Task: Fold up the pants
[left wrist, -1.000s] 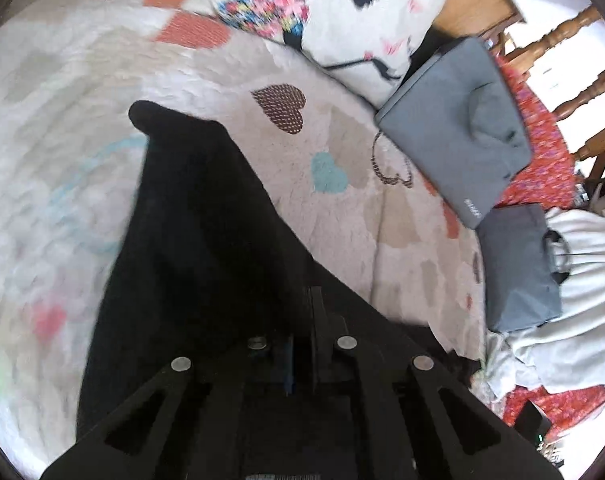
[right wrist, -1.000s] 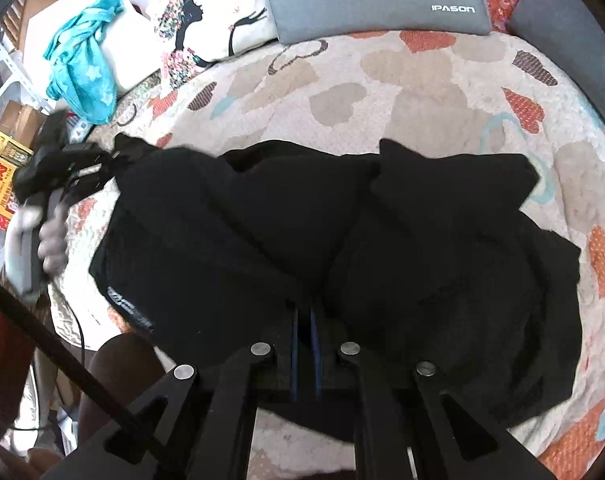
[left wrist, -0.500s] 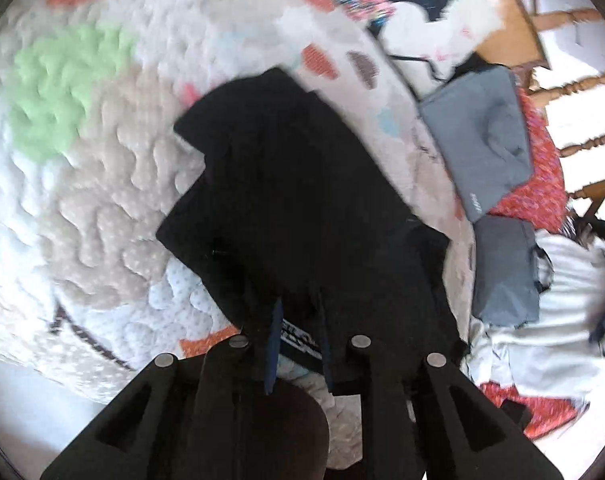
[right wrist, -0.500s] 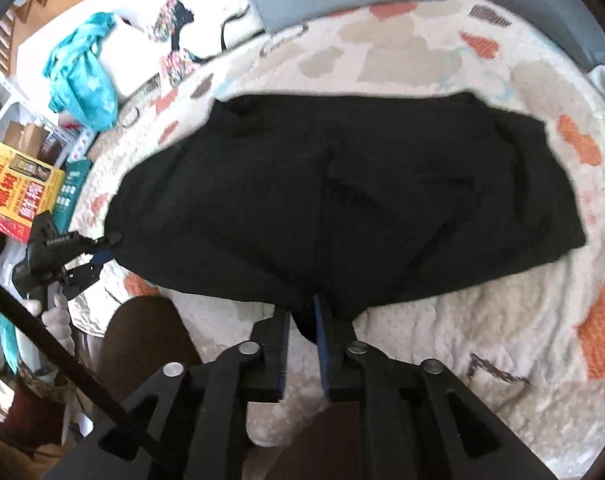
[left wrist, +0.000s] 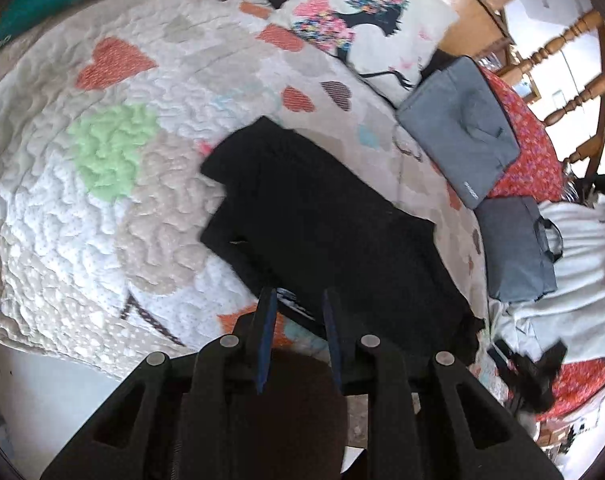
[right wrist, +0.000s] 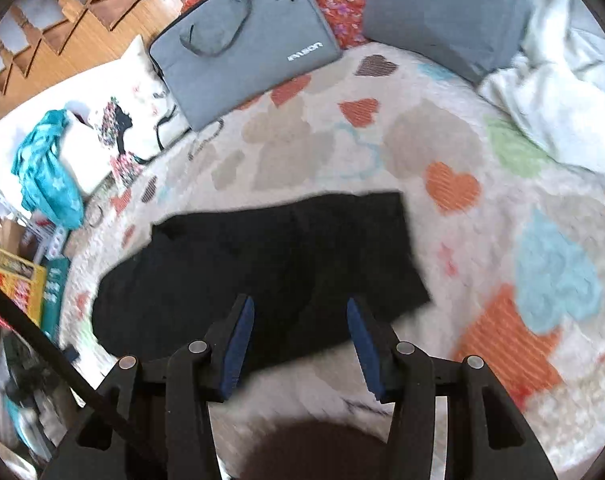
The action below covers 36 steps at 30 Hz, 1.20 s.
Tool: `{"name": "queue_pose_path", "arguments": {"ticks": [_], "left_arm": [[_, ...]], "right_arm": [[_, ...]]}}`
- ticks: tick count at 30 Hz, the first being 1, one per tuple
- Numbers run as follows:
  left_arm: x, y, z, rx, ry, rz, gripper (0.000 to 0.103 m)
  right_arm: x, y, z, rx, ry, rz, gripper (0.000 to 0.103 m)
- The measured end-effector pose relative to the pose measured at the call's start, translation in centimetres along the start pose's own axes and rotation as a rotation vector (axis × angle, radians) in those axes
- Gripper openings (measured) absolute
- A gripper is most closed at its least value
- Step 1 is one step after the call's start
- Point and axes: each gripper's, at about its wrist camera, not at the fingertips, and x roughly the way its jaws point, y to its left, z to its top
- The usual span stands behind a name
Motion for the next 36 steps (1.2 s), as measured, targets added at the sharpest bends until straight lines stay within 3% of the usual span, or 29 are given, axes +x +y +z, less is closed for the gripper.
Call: {"name": "queue_pose_path", "arguments": {"ticks": [1, 4, 5, 6, 7, 10, 12, 16, 19, 20, 22, 25, 28, 30, 32, 34, 36], "left_arm": [[0.0, -0.6, -0.1, 0.010, 0.000, -0.002, 0.023], [0.1, -2.1, -0.5, 0.036, 0.002, -0.001, 0.027], [0.0, -2.5, -0.7, 0.041, 0.004, -0.005, 0.028], [0.0, -2.9, -0.9, 0.046, 0.004, -0.007, 0.028], [-0.1, -3.4, -1.0, 0.055, 0.003, -0.008, 0.028], [-0.4, -4.3, -1.2, 0.085, -0.006, -0.012, 0.028], [-0.5, -4.8, -1.2, 0.097, -0.017, -0.022, 0.028], [-0.1, -5.6, -1.5, 0.109, -0.021, -0.045, 0.029], [0.4, -5.7, -1.7, 0.118, -0.005, -0.044, 0.030], [0.5, -5.6, -1.8, 0.116, -0.001, -0.043, 0.030], [0.8, -5.5, -1.9, 0.111, 0.006, -0.038, 0.031], [1.2, -5.5, -2.0, 0.113, 0.010, -0.031, 0.036], [2.1, -5.9, -2.2, 0.113, 0.025, -0.029, 0.037], [2.7, -6.3, -2.5, 0.118, 0.040, -0.037, 0.037], [2.8, -6.8, -2.9, 0.134, 0.050, -0.043, 0.037], [2.7, -7.2, -3.2, 0.150, 0.051, -0.041, 0.037], [2.4, -7.3, -3.3, 0.153, 0.044, -0.035, 0.038]], "right_arm": [[0.6, 0.6, 0.5, -0.004, 0.000, -0.019, 0.055], [4.2, 1.5, 2.2, -0.014, 0.070, -0.202, 0.077], [5.7, 1.2, 2.3, 0.000, 0.119, -0.224, 0.067], [6.9, 0.9, 2.4, 0.029, 0.164, -0.192, 0.051], [7.8, 0.8, 2.6, 0.050, 0.206, -0.129, 0.019], [6.3, 2.3, 4.0, -0.022, 0.143, -0.069, 0.015], [3.5, 3.4, 5.3, -0.075, 0.046, 0.008, 0.015], [-0.6, 2.4, 6.3, -0.102, -0.086, 0.091, 0.015], [-0.3, -1.8, 4.4, -0.054, -0.068, 0.021, 0.019], [0.2, -2.8, 4.0, -0.045, -0.062, -0.029, 0.023], [0.8, -6.5, 2.5, 0.002, -0.038, -0.212, 0.029], [-1.0, -10.3, 1.3, 0.123, -0.058, -0.337, 0.030], [-3.0, -9.6, 1.3, 0.126, -0.102, -0.298, 0.030], [-3.1, -6.7, 1.6, 0.066, -0.105, -0.226, 0.033], [-2.1, -3.5, 1.8, 0.004, -0.087, -0.163, 0.063], [-0.6, -0.7, 1.6, -0.058, -0.067, -0.134, 0.069], [2.1, 2.4, 1.6, -0.132, -0.027, -0.199, 0.069]]}}
